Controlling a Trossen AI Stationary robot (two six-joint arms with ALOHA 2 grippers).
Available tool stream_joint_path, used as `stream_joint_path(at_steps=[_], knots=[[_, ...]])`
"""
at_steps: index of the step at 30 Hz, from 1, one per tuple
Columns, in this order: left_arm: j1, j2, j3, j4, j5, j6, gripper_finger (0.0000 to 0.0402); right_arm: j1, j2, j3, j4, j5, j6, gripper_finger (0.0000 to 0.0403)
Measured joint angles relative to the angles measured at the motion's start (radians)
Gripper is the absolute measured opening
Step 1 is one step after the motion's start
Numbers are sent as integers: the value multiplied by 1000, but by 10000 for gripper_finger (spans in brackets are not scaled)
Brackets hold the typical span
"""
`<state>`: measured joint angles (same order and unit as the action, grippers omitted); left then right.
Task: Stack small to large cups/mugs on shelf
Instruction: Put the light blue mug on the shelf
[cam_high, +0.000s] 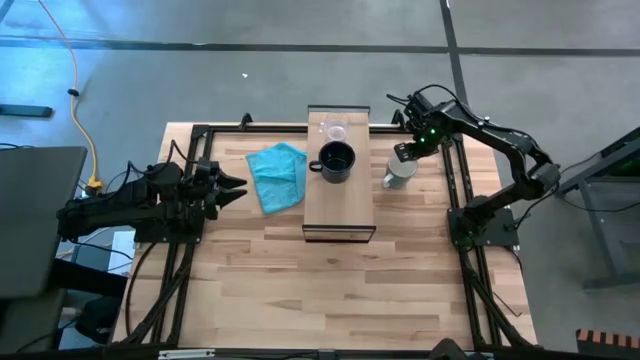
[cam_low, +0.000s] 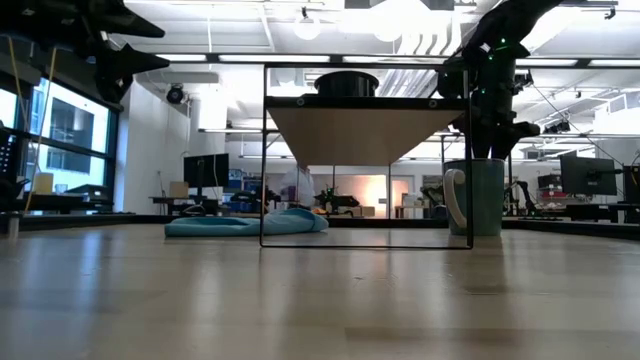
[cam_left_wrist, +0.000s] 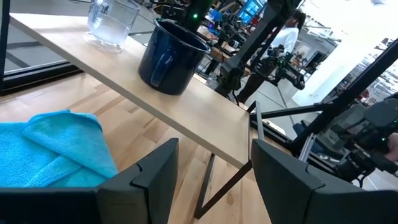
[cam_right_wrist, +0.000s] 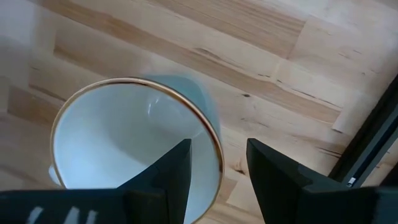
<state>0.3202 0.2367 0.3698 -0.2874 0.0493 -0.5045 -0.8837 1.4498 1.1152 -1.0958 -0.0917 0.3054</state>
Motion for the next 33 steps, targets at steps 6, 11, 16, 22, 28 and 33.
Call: stream_joint_path(at_steps=[6,11,16,22,28,33], knots=[[0,0,0,0,-1,0,191,0,0,0,-13,1,1,135],[0,0,0,0,-2,0,191,0,0,0,-15,10,8,102],[0,0,0,0,-2,0,191,0,0,0,-15,11,16,75],[0,0,0,0,-2,0,191,1,0,0,-15,8,27,71],[0,0,0,0,-9,2,191,1,0,0,-18,3,34,63],[0,0,0,0,-9,2,191,1,0,0,-19,0,36,16]])
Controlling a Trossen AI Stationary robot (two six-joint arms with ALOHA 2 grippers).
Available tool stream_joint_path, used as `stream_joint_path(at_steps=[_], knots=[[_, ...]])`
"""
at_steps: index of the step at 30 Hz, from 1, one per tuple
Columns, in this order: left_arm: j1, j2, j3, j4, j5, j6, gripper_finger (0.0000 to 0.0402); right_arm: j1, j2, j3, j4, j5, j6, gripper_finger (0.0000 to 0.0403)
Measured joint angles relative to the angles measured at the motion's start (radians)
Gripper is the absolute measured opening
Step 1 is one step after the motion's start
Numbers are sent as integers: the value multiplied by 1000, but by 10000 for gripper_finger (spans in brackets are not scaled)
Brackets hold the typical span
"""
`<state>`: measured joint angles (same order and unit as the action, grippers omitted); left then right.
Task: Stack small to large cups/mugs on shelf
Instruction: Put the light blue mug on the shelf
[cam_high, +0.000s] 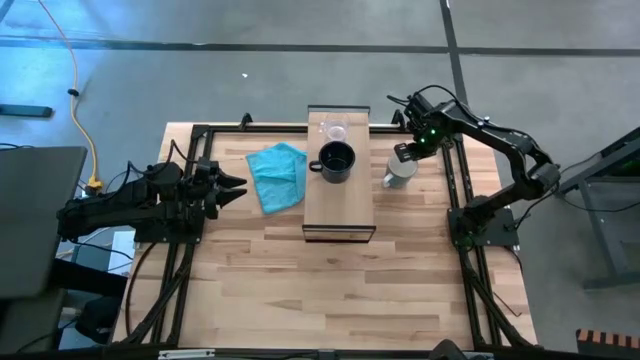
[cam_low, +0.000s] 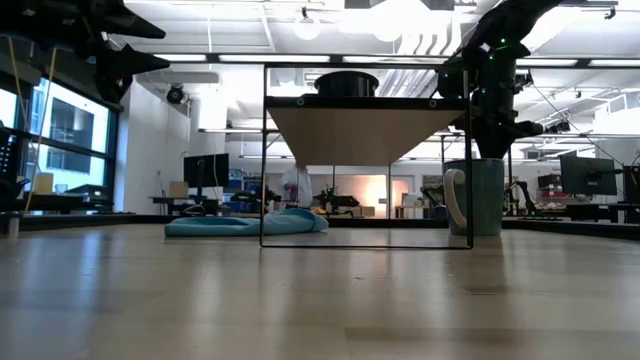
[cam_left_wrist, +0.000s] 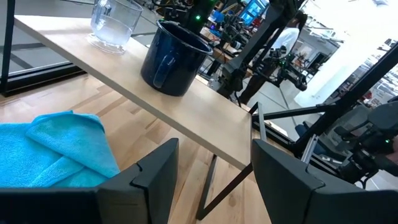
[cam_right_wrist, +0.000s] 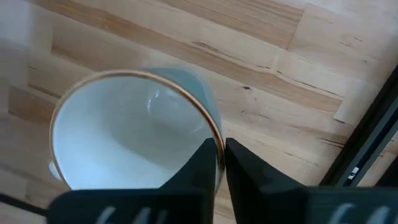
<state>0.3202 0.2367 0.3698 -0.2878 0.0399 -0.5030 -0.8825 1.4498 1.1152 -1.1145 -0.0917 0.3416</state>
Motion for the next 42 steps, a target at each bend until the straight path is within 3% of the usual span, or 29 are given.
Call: stream_joint_path(at_steps=[21,42], knots=[[0,0,0,-1,0,0,191,1,-6,0,-48,1,28,1],[0,0,0,-1,-8,9,191,-23,-176,-2,-170,-45,114,0]])
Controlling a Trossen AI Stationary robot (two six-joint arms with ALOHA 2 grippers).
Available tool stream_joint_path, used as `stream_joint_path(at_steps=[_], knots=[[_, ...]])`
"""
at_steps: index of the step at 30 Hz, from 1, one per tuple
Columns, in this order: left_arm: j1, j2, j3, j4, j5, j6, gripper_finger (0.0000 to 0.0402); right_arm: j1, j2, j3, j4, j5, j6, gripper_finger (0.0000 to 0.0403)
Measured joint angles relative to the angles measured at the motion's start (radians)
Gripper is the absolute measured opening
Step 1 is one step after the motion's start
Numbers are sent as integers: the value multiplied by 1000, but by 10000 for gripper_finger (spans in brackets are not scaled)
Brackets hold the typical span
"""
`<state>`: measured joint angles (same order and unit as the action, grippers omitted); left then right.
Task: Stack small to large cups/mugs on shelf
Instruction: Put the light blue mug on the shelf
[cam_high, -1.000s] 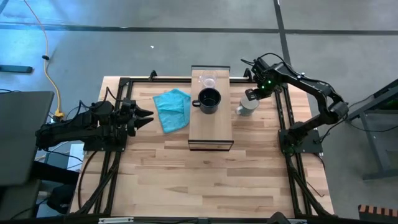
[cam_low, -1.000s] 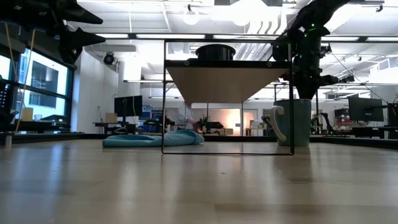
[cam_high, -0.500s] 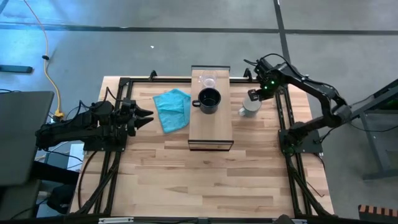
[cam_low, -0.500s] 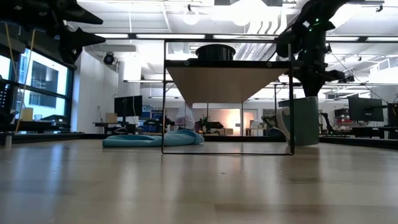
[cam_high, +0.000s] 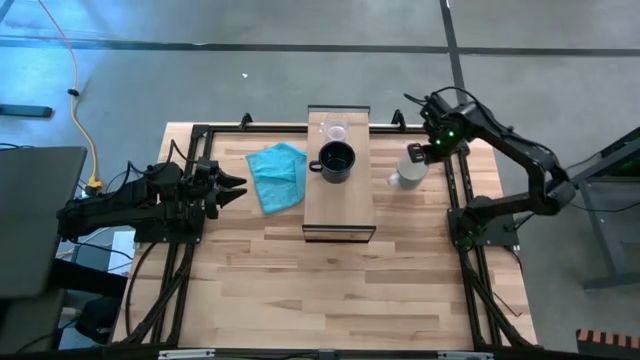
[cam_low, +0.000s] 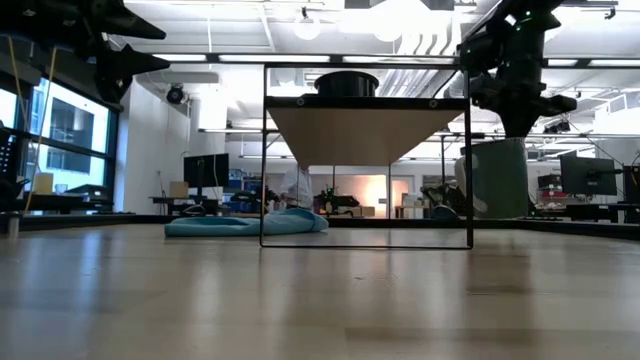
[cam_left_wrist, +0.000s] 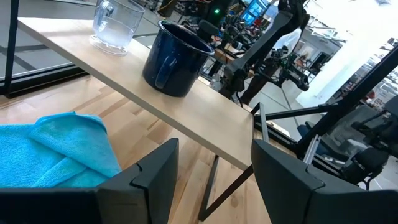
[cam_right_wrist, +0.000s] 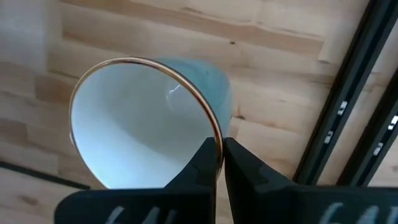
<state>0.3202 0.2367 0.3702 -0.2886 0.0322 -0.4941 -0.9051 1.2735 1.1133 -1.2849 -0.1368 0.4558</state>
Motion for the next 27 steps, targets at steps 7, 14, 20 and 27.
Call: stream_joint_path(at_steps=[7,14,20,27], knots=[[0,0,0,0,0,0,191,0,-49,0,-21,-52,23,0],[0,0,0,0,0,12,191,0,-126,0,-31,-84,64,0],[0,0,0,1,0,15,191,-1,-181,0,-62,-121,108,0],[0,0,0,1,-16,18,191,0,-230,31,-71,-174,148,0]])
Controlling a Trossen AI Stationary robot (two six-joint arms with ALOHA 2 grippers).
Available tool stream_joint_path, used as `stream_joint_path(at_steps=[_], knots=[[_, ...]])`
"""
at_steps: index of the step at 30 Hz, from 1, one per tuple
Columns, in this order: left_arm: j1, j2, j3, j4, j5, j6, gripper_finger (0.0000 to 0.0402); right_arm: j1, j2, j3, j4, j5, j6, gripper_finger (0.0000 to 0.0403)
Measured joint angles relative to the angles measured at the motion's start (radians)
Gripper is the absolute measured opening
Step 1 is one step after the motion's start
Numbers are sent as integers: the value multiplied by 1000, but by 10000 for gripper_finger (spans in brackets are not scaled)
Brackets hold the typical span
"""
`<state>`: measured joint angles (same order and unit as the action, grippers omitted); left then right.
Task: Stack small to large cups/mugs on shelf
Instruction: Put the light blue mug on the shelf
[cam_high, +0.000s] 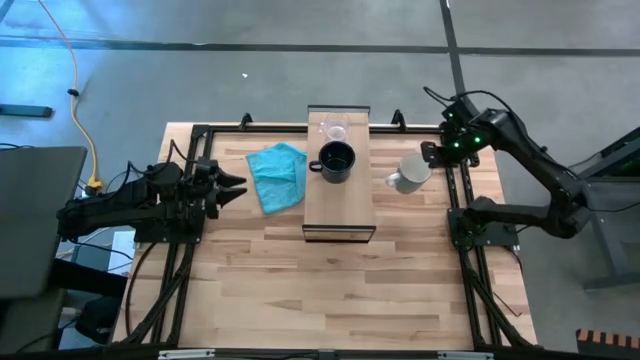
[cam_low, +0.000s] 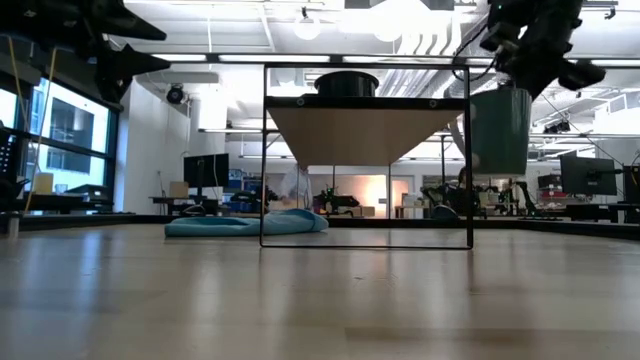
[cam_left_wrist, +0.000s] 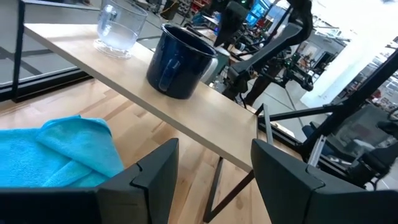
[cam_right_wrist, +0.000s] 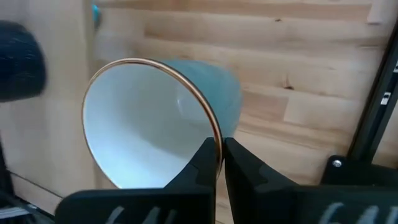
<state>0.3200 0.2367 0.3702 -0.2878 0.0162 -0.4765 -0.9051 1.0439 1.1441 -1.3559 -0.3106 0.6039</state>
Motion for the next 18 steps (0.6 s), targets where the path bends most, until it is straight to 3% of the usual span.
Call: stream_joint_path(at_steps=[18], knots=[[0,0,0,1,-31,8,191,38,-4,315,-152,-11,100,0]])
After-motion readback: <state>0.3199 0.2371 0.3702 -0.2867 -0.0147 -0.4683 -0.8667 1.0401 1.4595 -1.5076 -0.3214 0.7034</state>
